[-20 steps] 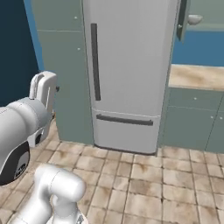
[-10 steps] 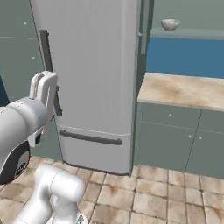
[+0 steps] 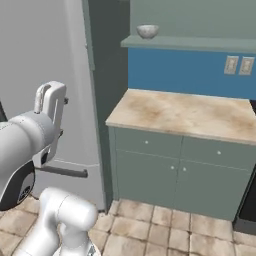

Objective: Take the smaller bowl and place it next to the appetizer plate on the dining counter , and place the larger bowl next to the plate with cooked food.

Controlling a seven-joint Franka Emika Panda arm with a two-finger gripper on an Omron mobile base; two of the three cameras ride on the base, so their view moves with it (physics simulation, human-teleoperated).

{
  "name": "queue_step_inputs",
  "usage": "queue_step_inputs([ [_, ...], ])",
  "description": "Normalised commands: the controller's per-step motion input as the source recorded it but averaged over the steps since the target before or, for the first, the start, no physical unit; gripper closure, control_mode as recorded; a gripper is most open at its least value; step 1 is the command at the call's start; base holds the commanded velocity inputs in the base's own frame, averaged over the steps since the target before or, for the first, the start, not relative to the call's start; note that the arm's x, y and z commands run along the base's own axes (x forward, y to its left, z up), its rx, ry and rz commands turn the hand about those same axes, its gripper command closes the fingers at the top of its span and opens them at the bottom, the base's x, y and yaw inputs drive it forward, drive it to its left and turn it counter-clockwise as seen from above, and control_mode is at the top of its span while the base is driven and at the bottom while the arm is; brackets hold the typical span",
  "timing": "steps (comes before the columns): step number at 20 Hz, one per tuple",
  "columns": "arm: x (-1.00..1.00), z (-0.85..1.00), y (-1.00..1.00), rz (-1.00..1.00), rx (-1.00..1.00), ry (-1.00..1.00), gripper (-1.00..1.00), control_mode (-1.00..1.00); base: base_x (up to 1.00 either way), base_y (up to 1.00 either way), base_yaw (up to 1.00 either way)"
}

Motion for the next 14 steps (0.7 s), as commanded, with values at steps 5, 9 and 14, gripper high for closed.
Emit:
queue_step_inputs([
  [5,0.0,0.0,0.0,0.0,0.0,0.0,-1.0,1.0,0.9,-0.65,0.02],
  [9,0.0,0.0,0.0,0.0,0.0,0.0,-1.0,1.0,1.0,-0.21,0.07],
  [14,0.0,0.0,0.0,0.0,0.0,0.0,-1.0,1.0,1.0,-0.09,0.08],
])
